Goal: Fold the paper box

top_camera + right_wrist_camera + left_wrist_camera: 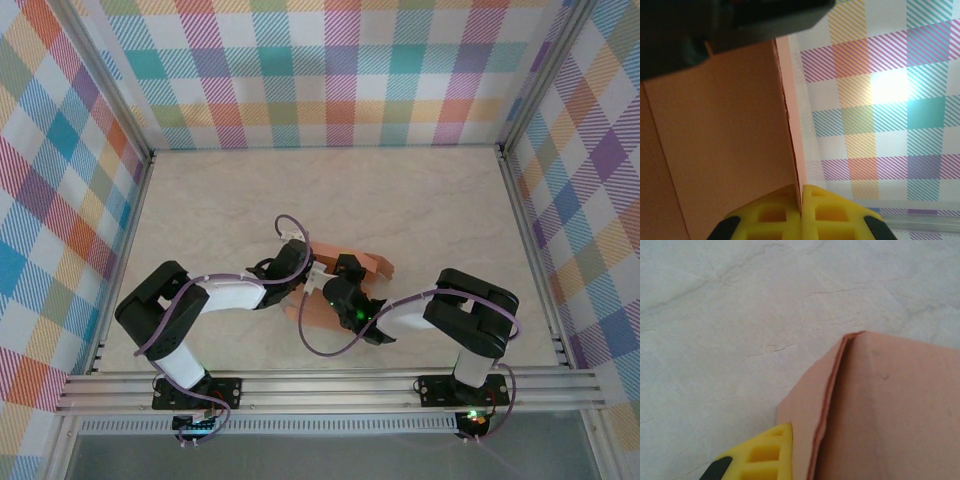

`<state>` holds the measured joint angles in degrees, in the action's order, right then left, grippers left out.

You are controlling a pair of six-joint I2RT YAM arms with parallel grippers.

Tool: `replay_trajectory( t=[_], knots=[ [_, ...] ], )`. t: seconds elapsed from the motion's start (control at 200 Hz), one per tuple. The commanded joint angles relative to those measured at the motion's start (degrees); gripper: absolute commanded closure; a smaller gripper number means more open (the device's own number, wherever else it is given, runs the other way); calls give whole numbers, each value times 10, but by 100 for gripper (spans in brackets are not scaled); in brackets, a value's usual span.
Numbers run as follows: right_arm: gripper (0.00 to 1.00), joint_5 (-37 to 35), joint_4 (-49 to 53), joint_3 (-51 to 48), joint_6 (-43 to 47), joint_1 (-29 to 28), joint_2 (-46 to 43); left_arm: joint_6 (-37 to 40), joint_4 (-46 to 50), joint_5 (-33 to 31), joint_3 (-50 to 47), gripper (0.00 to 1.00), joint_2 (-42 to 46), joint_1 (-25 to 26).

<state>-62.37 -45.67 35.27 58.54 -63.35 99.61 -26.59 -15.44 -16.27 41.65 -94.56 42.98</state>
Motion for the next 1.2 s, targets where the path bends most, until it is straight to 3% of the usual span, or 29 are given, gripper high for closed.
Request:
replay_trajectory(
  t=[0.0, 0.435, 0.55, 0.765, 1.075, 1.195],
  knots=[
    [100, 42, 62, -3, -50, -24, -5, -78, 15, -62, 30, 100, -10, -6],
    [100, 43, 57, -2, -64, -24, -9, -82, 42, -56, 51, 100, -15, -6],
    [92, 43, 60, -6, -75, -24, -20, -71, 53, -59, 50, 100, -13, -6],
    [58, 43, 115, -8, -133, -22, -62, -51, 59, -60, 43, 100, -7, -7],
    [24, 47, 219, -16, -225, -21, -167, -52, 74, -24, 53, 100, -3, -34],
    [16, 51, 293, 3, -274, -21, -222, -70, 81, 12, 62, 100, -2, -55]
  ],
)
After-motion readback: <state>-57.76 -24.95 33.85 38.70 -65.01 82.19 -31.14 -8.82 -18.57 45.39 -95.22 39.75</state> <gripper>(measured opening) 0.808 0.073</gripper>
